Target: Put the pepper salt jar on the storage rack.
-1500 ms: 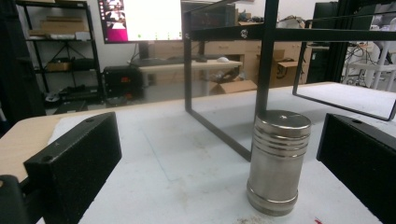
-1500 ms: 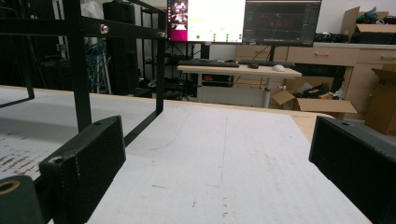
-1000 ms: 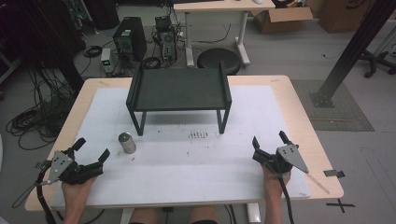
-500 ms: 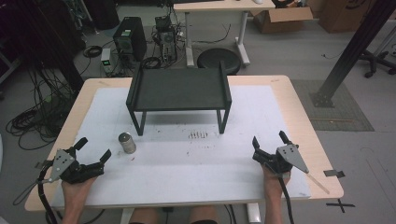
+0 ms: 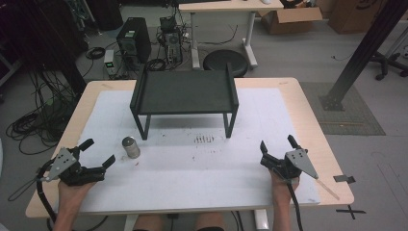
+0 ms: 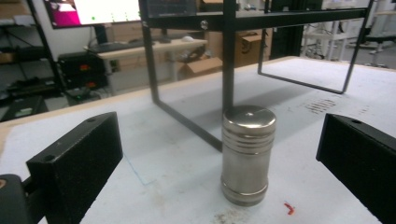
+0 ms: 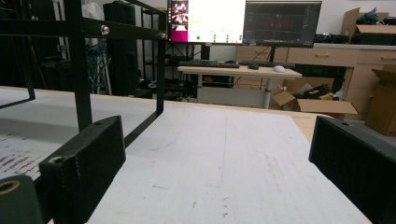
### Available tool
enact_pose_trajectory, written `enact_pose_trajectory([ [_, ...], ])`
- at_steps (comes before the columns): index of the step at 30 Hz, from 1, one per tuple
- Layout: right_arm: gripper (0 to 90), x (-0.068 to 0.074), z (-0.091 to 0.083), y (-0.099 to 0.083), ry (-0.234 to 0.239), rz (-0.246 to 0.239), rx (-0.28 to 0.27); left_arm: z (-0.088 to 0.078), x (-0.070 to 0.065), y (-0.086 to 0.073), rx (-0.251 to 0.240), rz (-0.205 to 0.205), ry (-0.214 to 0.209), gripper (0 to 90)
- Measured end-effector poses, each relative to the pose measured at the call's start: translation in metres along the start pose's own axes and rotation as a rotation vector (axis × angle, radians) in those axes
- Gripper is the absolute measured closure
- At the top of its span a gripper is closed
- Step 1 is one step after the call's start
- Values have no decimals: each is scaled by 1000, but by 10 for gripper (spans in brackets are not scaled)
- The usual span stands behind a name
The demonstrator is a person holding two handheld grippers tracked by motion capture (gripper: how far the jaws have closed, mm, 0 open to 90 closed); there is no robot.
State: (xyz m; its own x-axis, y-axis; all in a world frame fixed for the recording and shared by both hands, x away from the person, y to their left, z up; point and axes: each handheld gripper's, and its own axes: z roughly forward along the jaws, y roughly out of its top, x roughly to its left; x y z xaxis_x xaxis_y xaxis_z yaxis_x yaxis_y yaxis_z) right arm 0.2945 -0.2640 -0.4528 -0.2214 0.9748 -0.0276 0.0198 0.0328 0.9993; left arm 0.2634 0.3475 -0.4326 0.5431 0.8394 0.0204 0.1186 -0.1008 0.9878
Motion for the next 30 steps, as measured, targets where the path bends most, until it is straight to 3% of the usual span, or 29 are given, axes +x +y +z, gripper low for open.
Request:
enact_pose_trajectory([
  [6,33,0,0,0,0,-1,0,2,0,5,38,6,-77,11],
  [14,33,0,0,0,0,2,-1,8,-1,8,88,-2,-121,19],
  [18,34,0,0,0,0,1,-1,14,-3,11,123,-20,-127,19],
  [30,33,0,0,0,0,2,0,36,-10,10,226,-24,-115,33],
])
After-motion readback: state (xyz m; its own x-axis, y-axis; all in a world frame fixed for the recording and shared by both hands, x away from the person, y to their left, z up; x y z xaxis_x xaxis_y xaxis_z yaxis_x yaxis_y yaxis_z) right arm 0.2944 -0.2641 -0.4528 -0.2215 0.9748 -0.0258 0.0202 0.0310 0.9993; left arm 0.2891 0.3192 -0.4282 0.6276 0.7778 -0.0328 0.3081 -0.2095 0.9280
